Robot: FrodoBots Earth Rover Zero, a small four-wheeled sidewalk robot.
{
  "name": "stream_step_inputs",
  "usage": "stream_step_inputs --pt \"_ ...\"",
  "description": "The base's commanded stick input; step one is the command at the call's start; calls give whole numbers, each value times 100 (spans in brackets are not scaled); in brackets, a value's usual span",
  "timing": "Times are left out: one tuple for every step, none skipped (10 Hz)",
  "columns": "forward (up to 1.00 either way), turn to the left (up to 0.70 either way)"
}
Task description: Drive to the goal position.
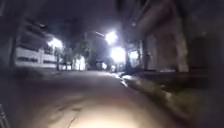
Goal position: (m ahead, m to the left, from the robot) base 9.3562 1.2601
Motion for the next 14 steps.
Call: stream_step_inputs --pt "70 0" --pt "70 0" --pt "70 0" --pt "70 0" --pt "70 0" --pt "70 0" --pt "70 0" --pt "70 0" --pt "70 0" --pt "70 0" --pt "70 0" --pt "70 0" --pt "70 0" --pt "70 0"
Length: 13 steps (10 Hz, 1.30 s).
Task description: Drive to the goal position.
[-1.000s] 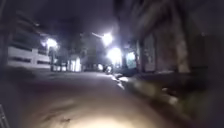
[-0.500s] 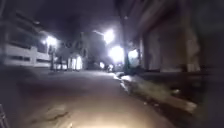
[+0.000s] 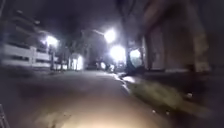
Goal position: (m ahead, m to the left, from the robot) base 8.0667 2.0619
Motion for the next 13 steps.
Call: stream_step_inputs --pt "70 0" --pt "70 0" --pt "70 0" --pt "70 0" --pt "70 0" --pt "70 -23" --pt "70 -35" --pt "70 -35" --pt "70 -35" --pt "70 -35" --pt "70 -35" --pt "70 -35" --pt "70 -31"
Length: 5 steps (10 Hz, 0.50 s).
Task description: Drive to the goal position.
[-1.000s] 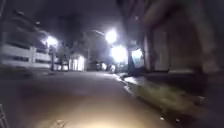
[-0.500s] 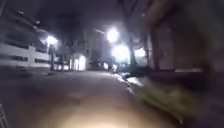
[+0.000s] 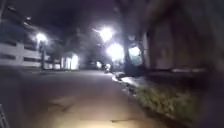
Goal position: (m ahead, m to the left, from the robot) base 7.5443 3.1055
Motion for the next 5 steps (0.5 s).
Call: stream_step_inputs --pt "70 -10" --pt "70 0" --pt "70 0" --pt "70 0" --pt "70 0"
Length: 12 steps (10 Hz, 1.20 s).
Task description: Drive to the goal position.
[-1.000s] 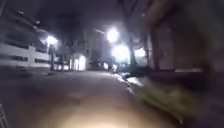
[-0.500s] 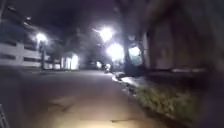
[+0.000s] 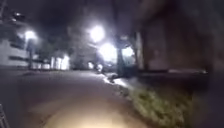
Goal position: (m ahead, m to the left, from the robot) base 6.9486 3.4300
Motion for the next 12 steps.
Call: stream_step_inputs --pt "70 0" --pt "70 0" --pt "70 0" --pt "70 0" --pt "70 0" --pt "70 0" --pt "70 0" --pt "70 0" --pt "70 35" --pt "70 28" --pt "70 0" --pt "70 0"
